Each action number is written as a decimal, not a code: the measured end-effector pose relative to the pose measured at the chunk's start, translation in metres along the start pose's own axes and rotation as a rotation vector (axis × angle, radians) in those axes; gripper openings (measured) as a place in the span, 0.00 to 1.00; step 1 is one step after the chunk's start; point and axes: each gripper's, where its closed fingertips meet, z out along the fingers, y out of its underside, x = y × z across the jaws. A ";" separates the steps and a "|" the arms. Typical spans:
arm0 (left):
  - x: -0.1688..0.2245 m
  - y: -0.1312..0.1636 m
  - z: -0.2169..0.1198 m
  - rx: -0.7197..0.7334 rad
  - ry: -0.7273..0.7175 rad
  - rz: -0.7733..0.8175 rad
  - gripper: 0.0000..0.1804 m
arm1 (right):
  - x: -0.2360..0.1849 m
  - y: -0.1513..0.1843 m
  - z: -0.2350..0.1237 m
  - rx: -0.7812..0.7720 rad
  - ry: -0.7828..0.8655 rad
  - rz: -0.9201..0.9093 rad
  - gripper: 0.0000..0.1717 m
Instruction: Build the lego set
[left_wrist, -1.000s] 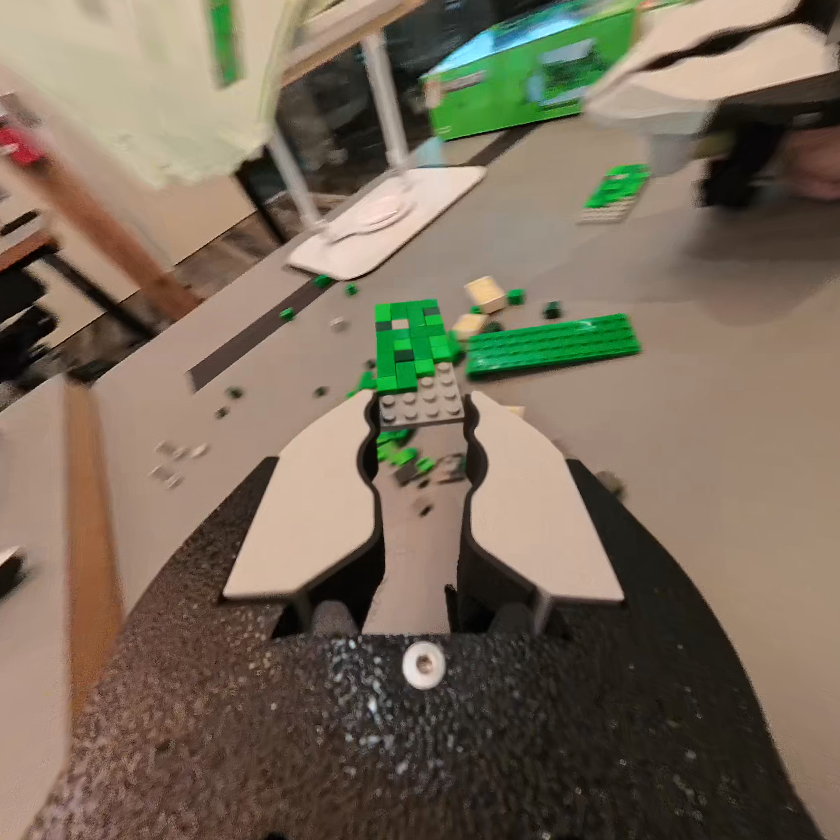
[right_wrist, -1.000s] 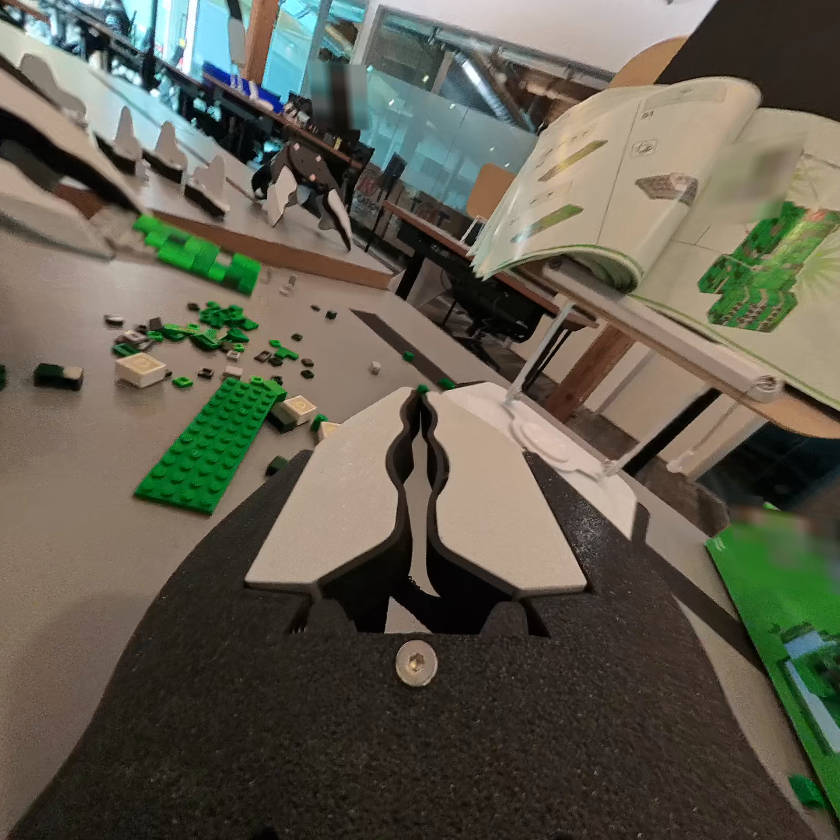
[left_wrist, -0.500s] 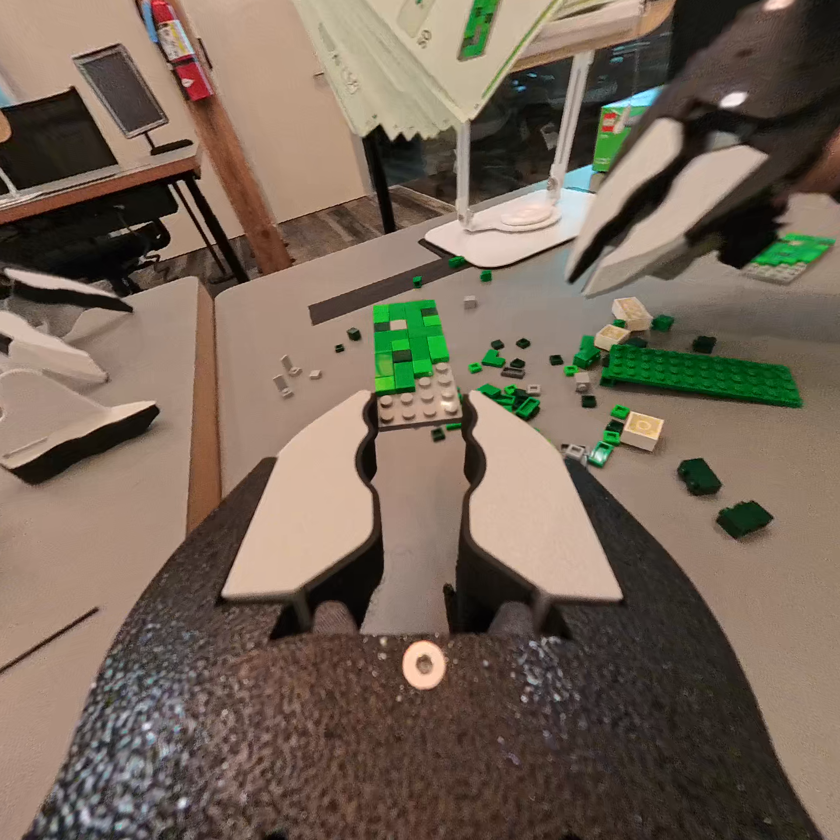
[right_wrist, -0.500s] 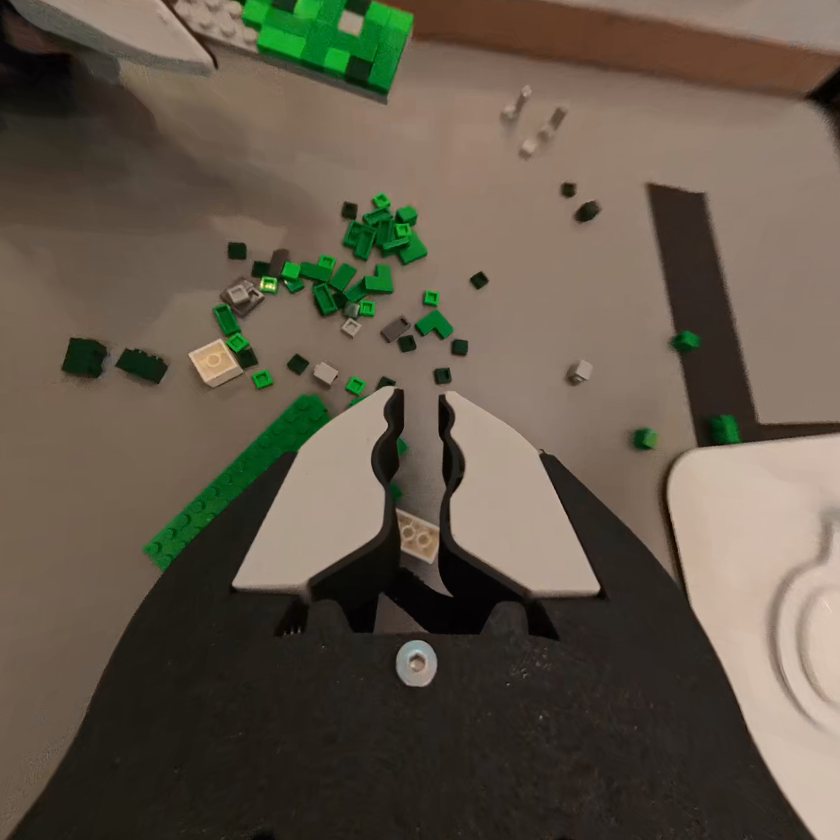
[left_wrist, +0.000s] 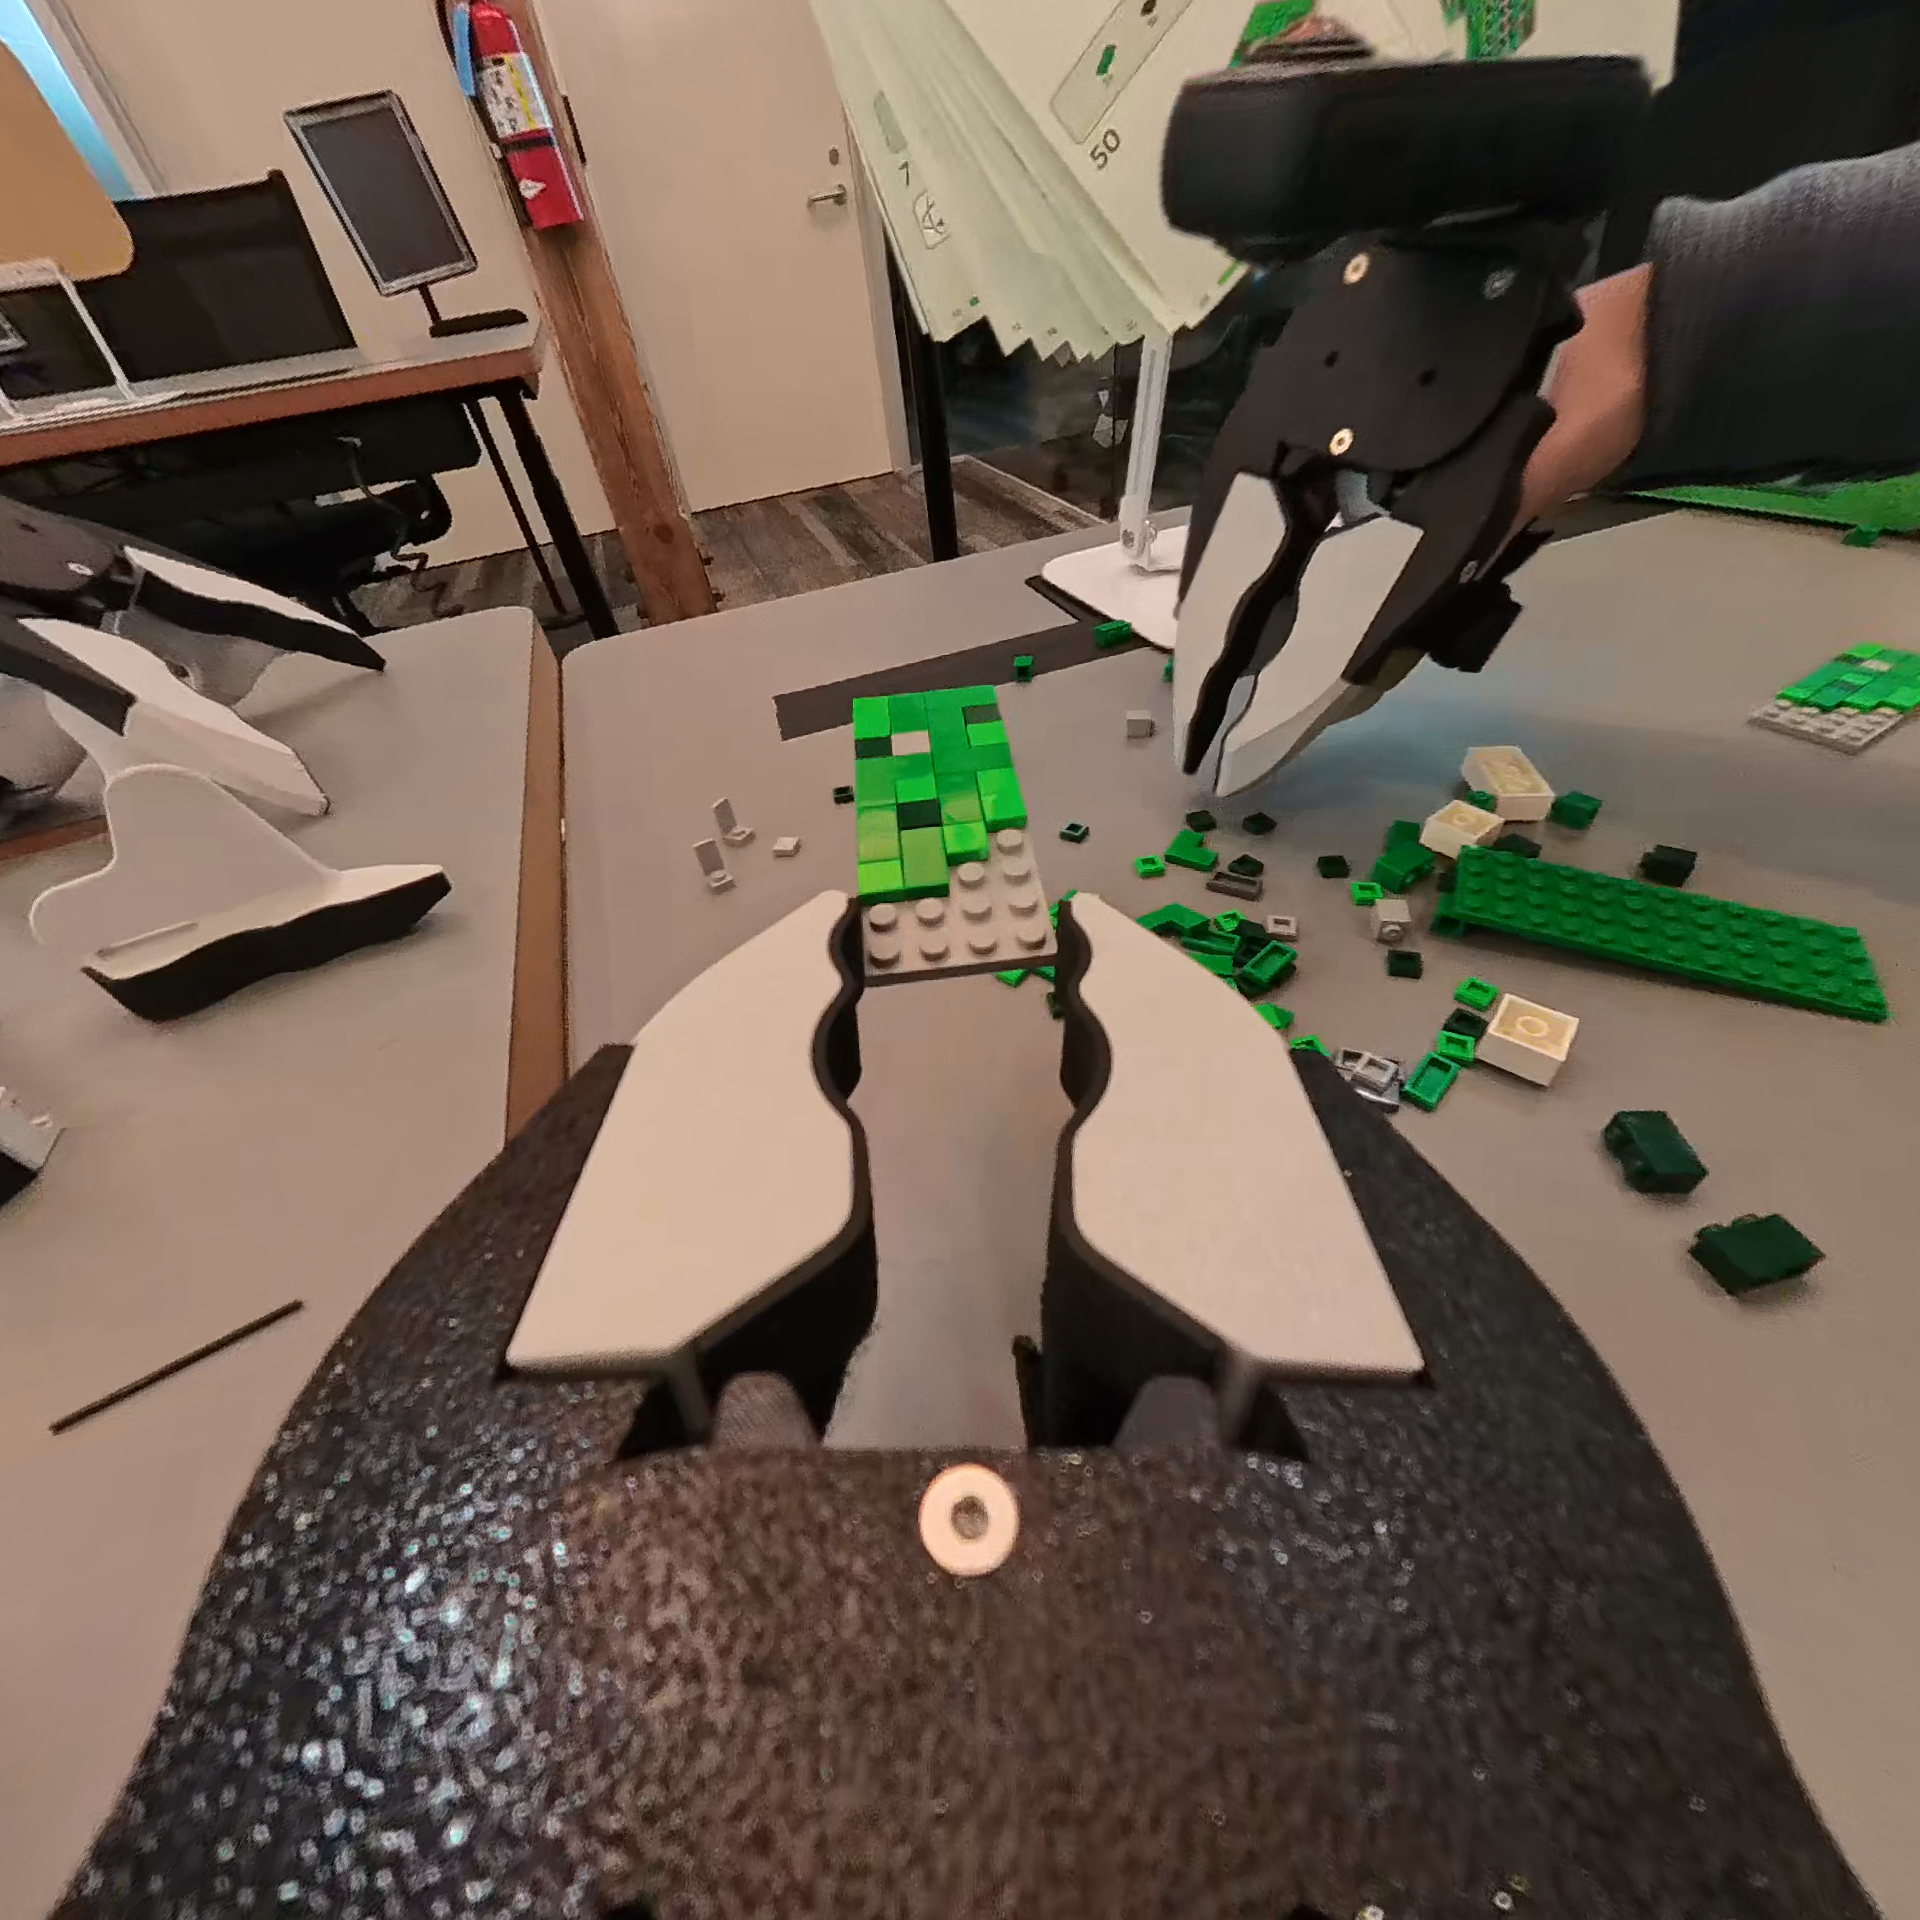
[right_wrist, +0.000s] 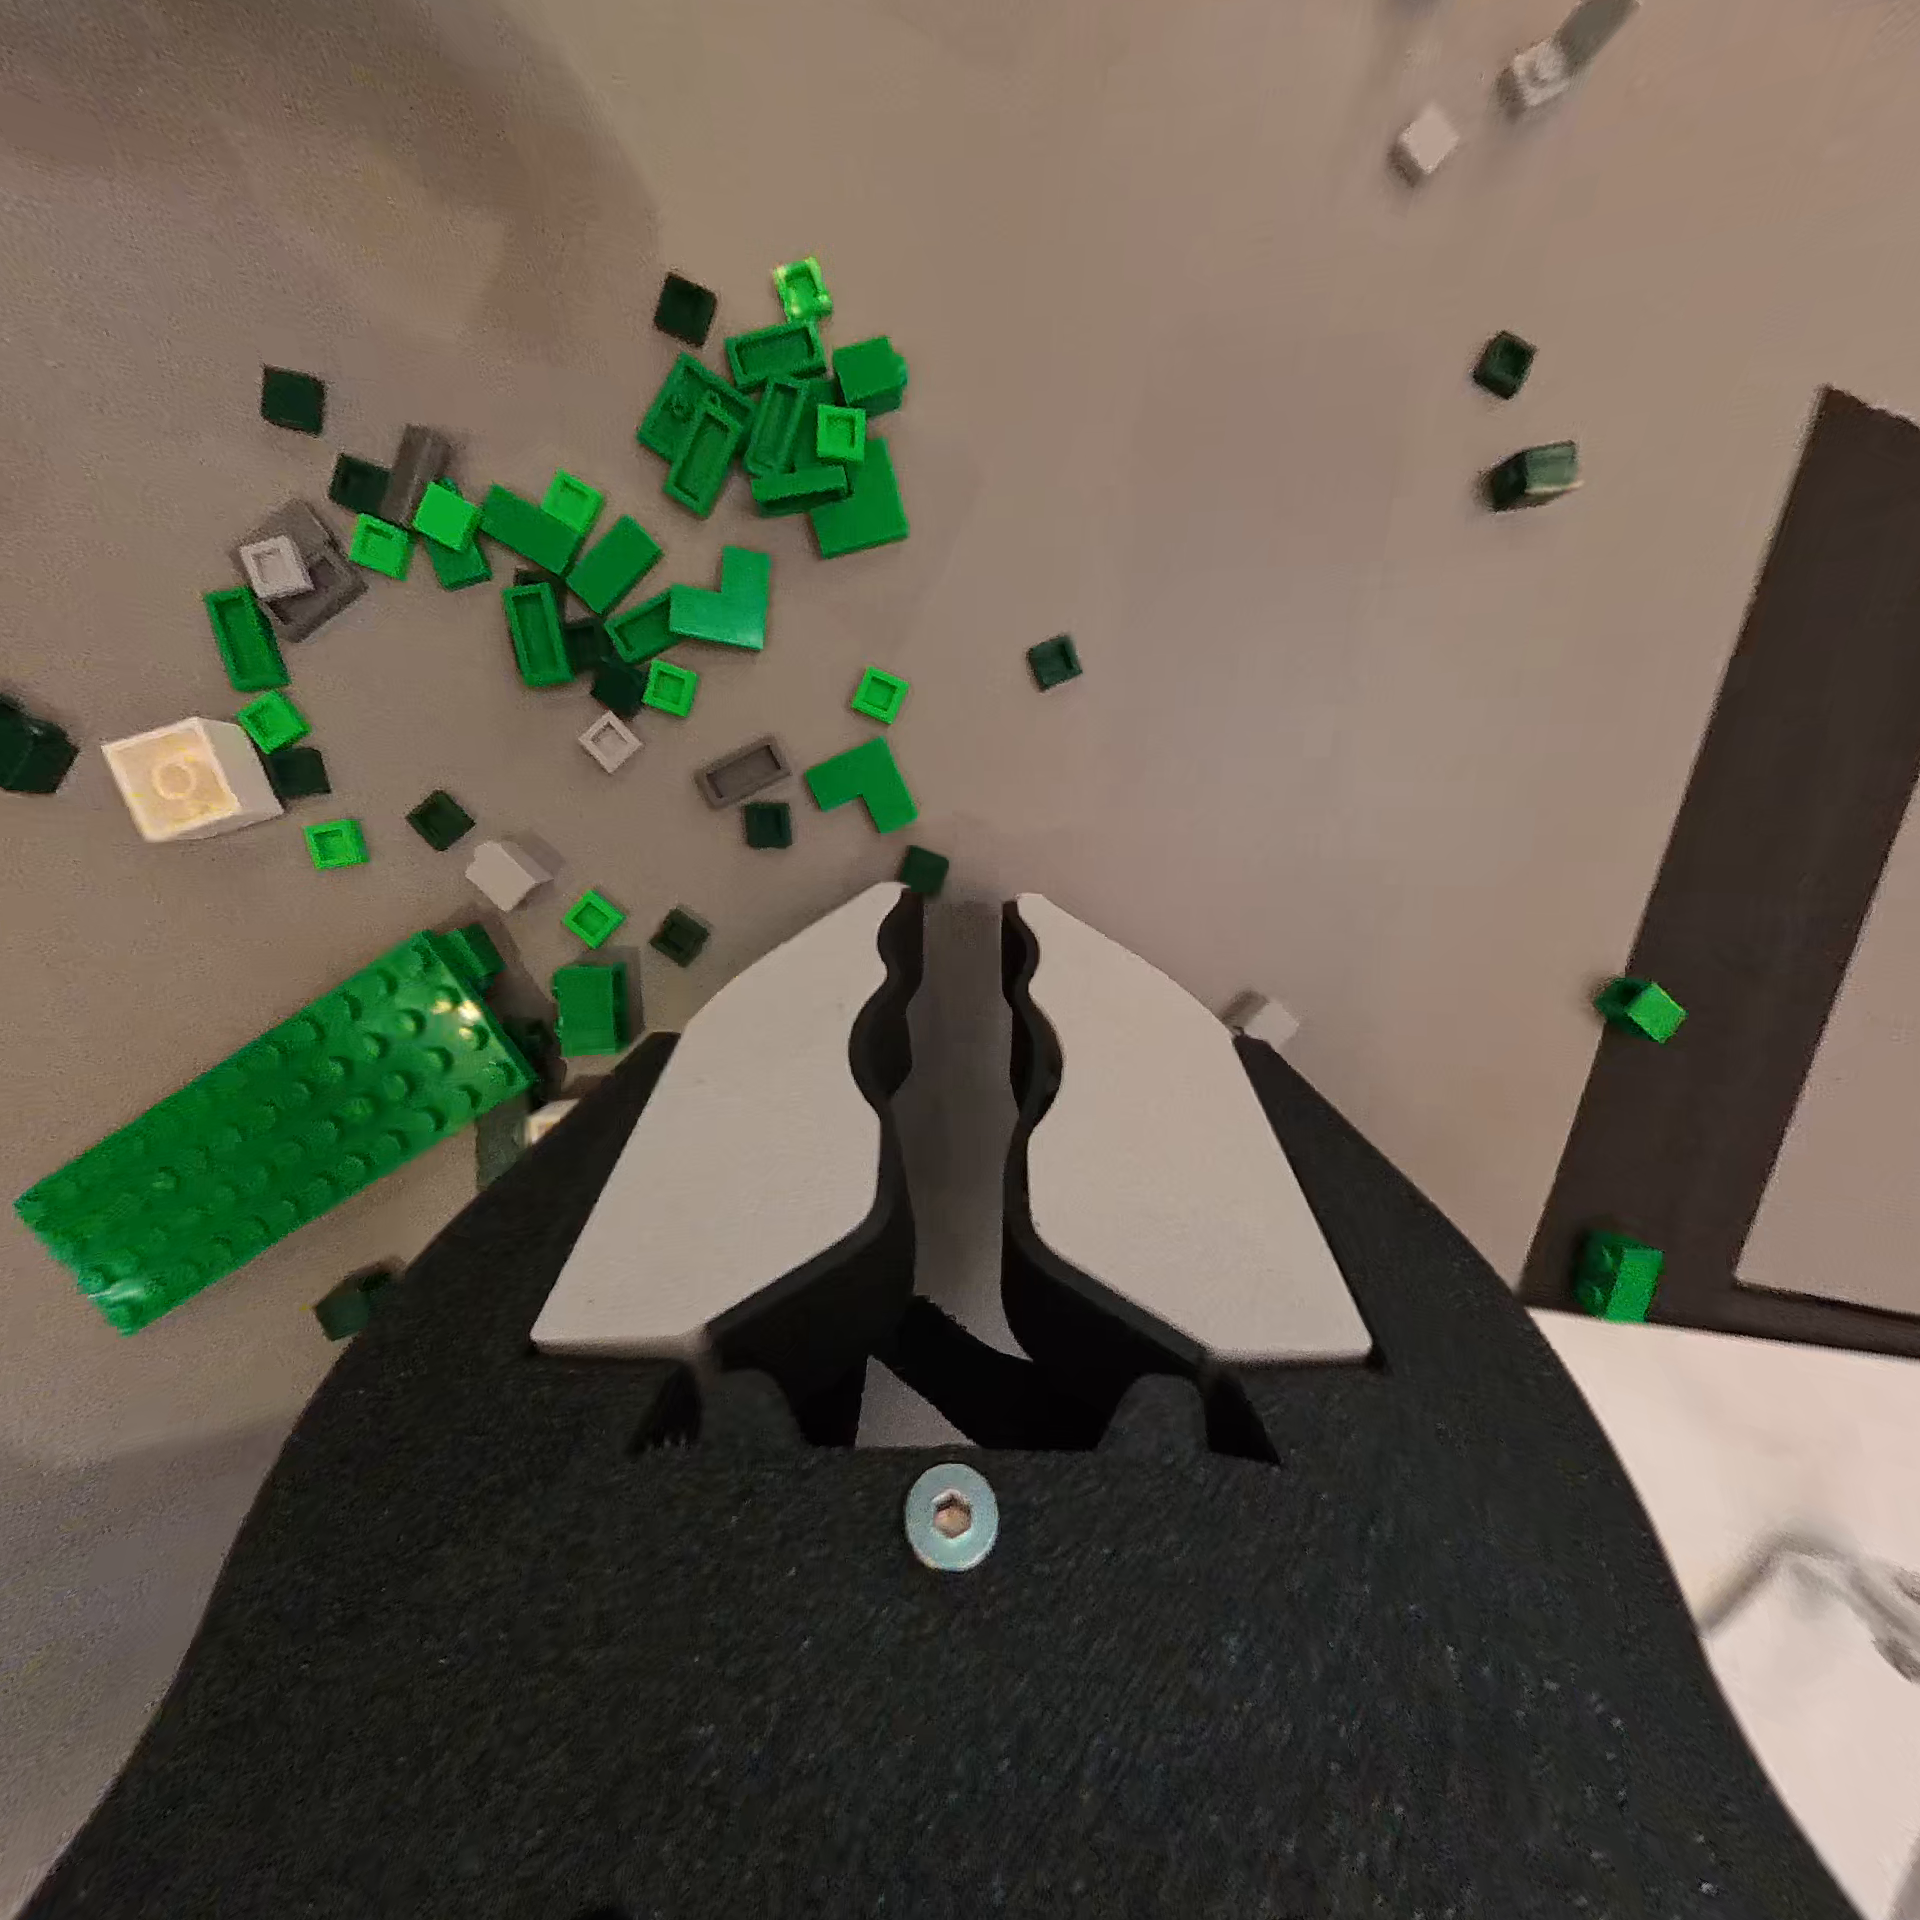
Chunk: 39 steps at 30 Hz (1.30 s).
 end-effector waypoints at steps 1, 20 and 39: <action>-0.001 0.000 0.000 -0.002 -0.002 0.003 0.19 | -0.001 -0.002 0.002 -0.002 -0.028 0.017 0.08; 0.072 -0.003 0.001 -0.049 0.414 0.046 0.19 | -0.074 -0.038 -0.061 0.176 0.053 -0.369 0.04; 0.157 0.003 -0.009 -0.076 0.802 0.072 0.19 | -0.164 -0.032 -0.063 0.036 -0.143 -0.486 0.04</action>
